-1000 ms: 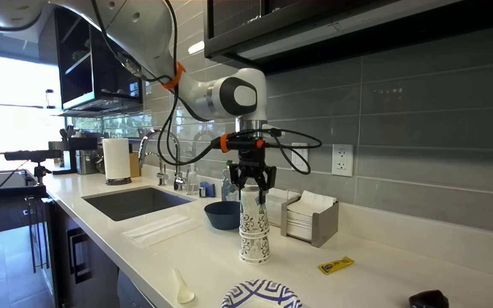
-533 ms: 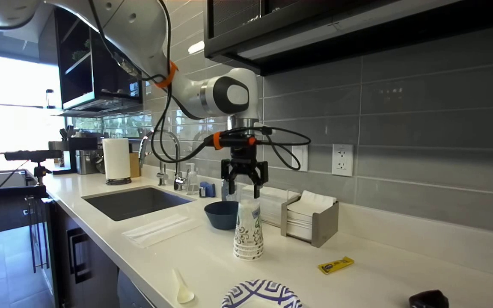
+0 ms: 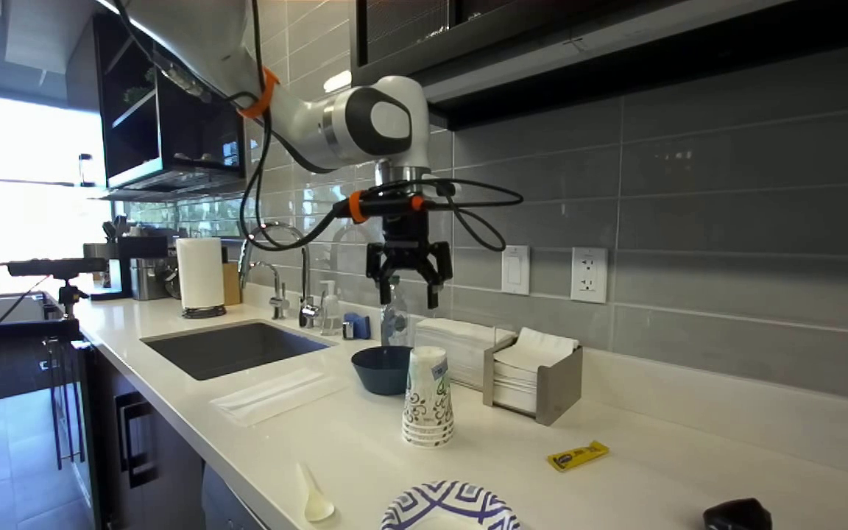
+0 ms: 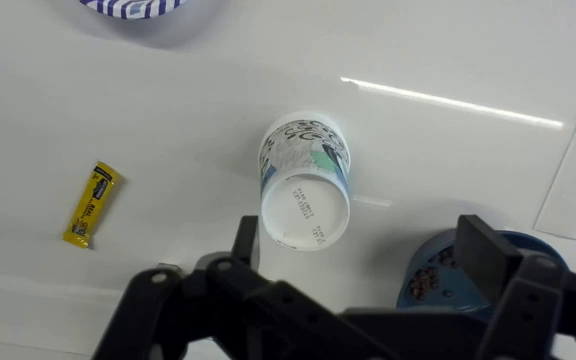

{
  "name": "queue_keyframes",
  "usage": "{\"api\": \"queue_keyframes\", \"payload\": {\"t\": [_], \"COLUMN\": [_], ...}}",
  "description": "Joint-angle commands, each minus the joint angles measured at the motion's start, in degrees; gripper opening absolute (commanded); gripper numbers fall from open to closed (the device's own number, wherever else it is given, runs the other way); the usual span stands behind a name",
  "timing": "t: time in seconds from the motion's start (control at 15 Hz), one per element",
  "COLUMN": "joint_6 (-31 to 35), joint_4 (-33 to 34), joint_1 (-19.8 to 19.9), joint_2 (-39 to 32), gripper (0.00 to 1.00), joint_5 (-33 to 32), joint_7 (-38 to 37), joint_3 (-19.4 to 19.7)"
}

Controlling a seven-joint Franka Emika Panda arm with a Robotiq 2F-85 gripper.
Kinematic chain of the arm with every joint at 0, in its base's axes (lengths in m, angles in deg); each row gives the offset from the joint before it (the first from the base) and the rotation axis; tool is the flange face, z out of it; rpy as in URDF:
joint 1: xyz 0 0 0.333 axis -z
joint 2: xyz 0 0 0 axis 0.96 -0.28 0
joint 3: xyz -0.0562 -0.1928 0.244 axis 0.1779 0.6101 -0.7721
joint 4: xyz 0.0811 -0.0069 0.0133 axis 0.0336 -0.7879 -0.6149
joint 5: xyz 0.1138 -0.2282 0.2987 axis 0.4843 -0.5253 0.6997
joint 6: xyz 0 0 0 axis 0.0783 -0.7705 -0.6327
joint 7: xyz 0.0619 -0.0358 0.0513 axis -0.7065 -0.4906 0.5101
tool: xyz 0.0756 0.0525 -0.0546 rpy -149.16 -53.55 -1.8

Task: Stack up the cups

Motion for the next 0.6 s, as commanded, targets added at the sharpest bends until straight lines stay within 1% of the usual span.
{"api": "queue_keyframes", "payload": {"t": [0.0,0.13,0.2,0.27,0.33,0.4,0.53], "joint_6": [0.71,2.21,3.95,7.33,2.67,4.35,5.66], "joint_4": [-4.61,-6.64,-8.01,-9.78,-4.98,-6.26,-7.81], "joint_1": [-0.50,-0.65,-0.79,-0.97,-0.60,-0.81,-1.08], "joint_2": [5.95,8.21,9.10,9.82,6.60,7.38,8.21], "gripper": [1.00,1.00,1.00,1.00,1.00,1.00,1.00], "joint_5": [-1.40,-1.73,-1.19,-0.40,-0.26,-0.26,-0.26], "joint_7": [-2.82,-4.21,-4.85,-5.61,-3.25,-3.92,-4.50], "joint_3": [-0.52,-0.97,-1.20,-1.45,-0.80,-1.01,-1.17]}}
